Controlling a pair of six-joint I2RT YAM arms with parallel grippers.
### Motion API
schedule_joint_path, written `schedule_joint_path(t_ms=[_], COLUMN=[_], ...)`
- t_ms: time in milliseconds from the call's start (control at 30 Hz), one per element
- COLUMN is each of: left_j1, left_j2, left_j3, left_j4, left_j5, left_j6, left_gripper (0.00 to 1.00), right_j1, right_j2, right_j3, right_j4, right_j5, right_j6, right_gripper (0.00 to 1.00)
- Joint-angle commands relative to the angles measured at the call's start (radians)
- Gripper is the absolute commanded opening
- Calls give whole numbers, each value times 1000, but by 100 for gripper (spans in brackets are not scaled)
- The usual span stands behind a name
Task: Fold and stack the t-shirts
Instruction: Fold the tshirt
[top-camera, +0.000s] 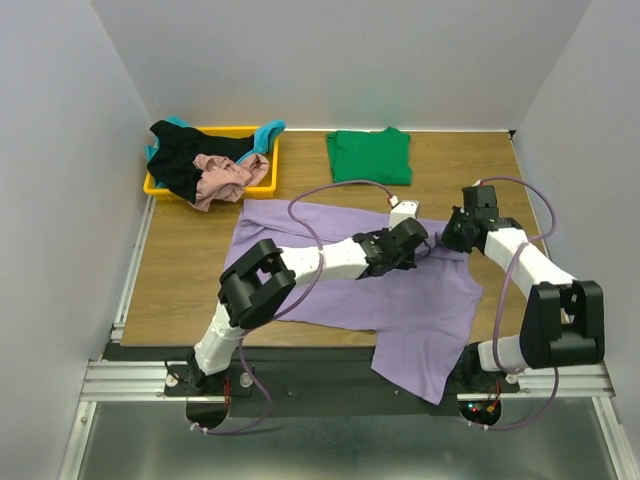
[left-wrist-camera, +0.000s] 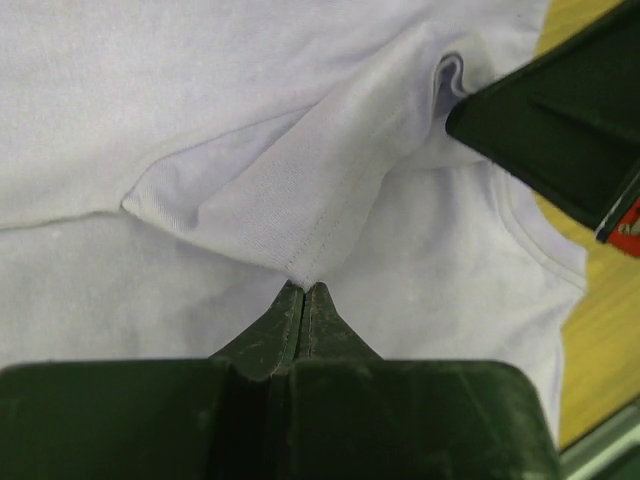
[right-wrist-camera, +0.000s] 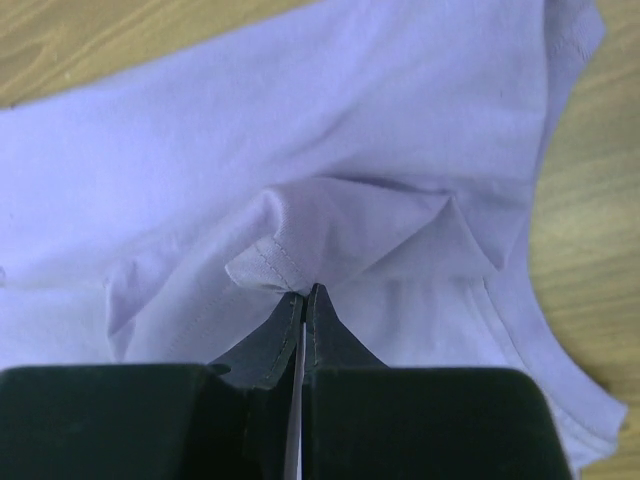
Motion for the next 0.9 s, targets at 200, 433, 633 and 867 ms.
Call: schedule_joint_path(t_ms=[200,433,633,867], left_j1=[-3,-3,-3,-1], left_j2=[-168,-205,-203,-268], left_j3=[-151,-229,-244,-321], left_j4=[65,85,101,91], left_j5=[60,104,141,103], left_j6=[13,19,-7,-28], left_gripper=[0,0,0,0], right_j1=[-3,-1,-1,-3], right_j2=[-204,-328,-372,-418], right_j3=[-109,-176,-216,-202], right_j4=[-130,-217,-275,-364], right_j5=[-32,-74,-68,-43], right_j6=[17,76,103,132], right_gripper=[1,4,10,23])
